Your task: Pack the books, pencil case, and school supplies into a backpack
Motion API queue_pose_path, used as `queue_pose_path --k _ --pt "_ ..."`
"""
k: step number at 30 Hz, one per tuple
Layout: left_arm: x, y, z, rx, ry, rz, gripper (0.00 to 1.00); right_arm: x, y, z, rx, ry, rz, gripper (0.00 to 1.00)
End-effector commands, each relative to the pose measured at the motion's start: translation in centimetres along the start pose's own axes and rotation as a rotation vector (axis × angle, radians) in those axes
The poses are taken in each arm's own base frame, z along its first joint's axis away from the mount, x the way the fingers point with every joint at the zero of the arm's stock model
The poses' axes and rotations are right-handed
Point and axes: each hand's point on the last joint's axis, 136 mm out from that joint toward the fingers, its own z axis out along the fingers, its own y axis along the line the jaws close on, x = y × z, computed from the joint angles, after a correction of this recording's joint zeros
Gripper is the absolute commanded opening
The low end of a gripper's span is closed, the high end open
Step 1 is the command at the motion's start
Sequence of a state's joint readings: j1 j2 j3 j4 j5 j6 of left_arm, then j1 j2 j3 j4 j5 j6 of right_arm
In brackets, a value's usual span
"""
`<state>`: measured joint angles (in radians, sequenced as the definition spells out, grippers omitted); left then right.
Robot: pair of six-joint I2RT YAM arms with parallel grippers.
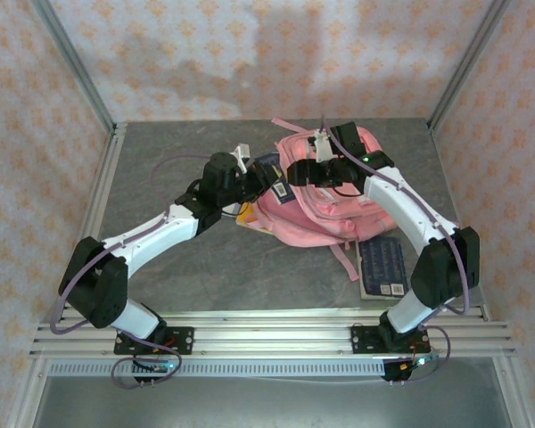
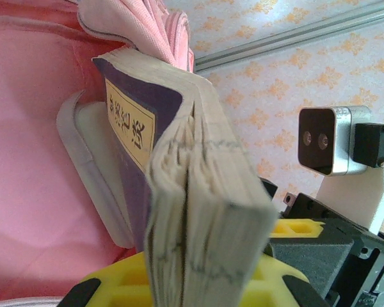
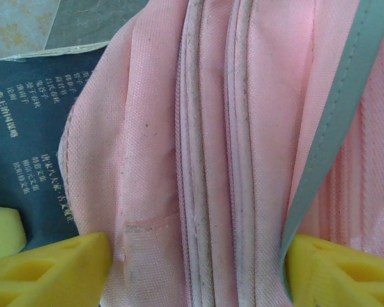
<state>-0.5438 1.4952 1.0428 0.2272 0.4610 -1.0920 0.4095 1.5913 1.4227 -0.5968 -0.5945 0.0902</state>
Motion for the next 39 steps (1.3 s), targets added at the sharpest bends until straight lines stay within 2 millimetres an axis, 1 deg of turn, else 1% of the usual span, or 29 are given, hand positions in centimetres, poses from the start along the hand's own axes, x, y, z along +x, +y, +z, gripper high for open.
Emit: queue_pose_path --k 1,4,8,12,14,17,20,22,23,25,29,30,32,34,36,37,39 --pt "-1.0 -9.4 -1.6 0.285 -0.026 0.1 0.0 3.2 3.5 0.9 -0.154 0.116 -0.032 0.77" --pt "-1.0 -9.2 -1.4 0.28 -0.023 0.098 0.0 3.8 3.7 1.1 -0.178 0.135 -0.04 0.8" --pt "-0.9 -8.9 -1.2 0.274 -0.019 0.096 0.0 4.3 3.7 1.2 -0.19 0.151 -0.044 0.81" --pt "-0.9 -8.7 -1.2 0.267 -0.017 0.1 0.0 4.8 4.5 0.9 -0.239 0.163 -0.055 0.86" --pt "-0.9 -8.5 -1.2 0.26 -0.017 0.103 0.0 4.7 4.8 0.4 -0.252 0.15 -0.065 0.89" --pt "-1.0 -8.4 -1.4 0.258 -0.02 0.103 0.0 4.7 4.7 0.2 -0.242 0.141 -0.069 0.88" --pt "-1.1 -8.4 -1.6 0.26 -0.022 0.1 0.0 4.8 4.0 0.7 -0.206 0.149 -0.059 0.82" --pt "-1.2 -8.8 -1.8 0.271 -0.025 0.101 0.0 5.0 2.8 1.4 -0.152 0.163 -0.046 0.7" --pt "-1.2 -9.1 -2.0 0.277 -0.026 0.102 0.0 5.1 2.3 1.7 -0.129 0.171 -0.04 0.67" --pt "-1.3 -9.6 -2.2 0.289 -0.028 0.104 0.0 5.5 1.3 2.5 -0.082 0.192 -0.026 0.64" --pt "-1.3 -10.3 -2.6 0.303 -0.027 0.114 0.0 6.5 -0.7 3.8 0.02 0.228 -0.026 0.61" --pt "-1.3 -10.4 -2.6 0.304 -0.026 0.114 0.0 6.8 -1.2 4.0 0.055 0.236 -0.033 0.56" --pt "-1.2 -10.3 -2.6 0.301 -0.024 0.116 0.0 6.7 -2.1 4.1 0.122 0.223 -0.049 0.39" --pt "-1.1 -9.7 -2.4 0.285 -0.019 0.116 0.0 5.8 -2.3 3.4 0.148 0.166 -0.052 0.2" --pt "-1.0 -8.9 -2.2 0.261 -0.019 0.117 0.0 4.5 -1.9 2.0 0.165 0.09 -0.063 0.02" --pt "-0.9 -8.3 -2.1 0.241 -0.02 0.118 0.0 3.8 -1.7 1.1 0.175 0.048 -0.069 0.0" --pt "-0.8 -7.4 -2.1 0.212 -0.021 0.118 0.0 2.3 -1.3 -0.8 0.186 -0.025 -0.077 0.0"
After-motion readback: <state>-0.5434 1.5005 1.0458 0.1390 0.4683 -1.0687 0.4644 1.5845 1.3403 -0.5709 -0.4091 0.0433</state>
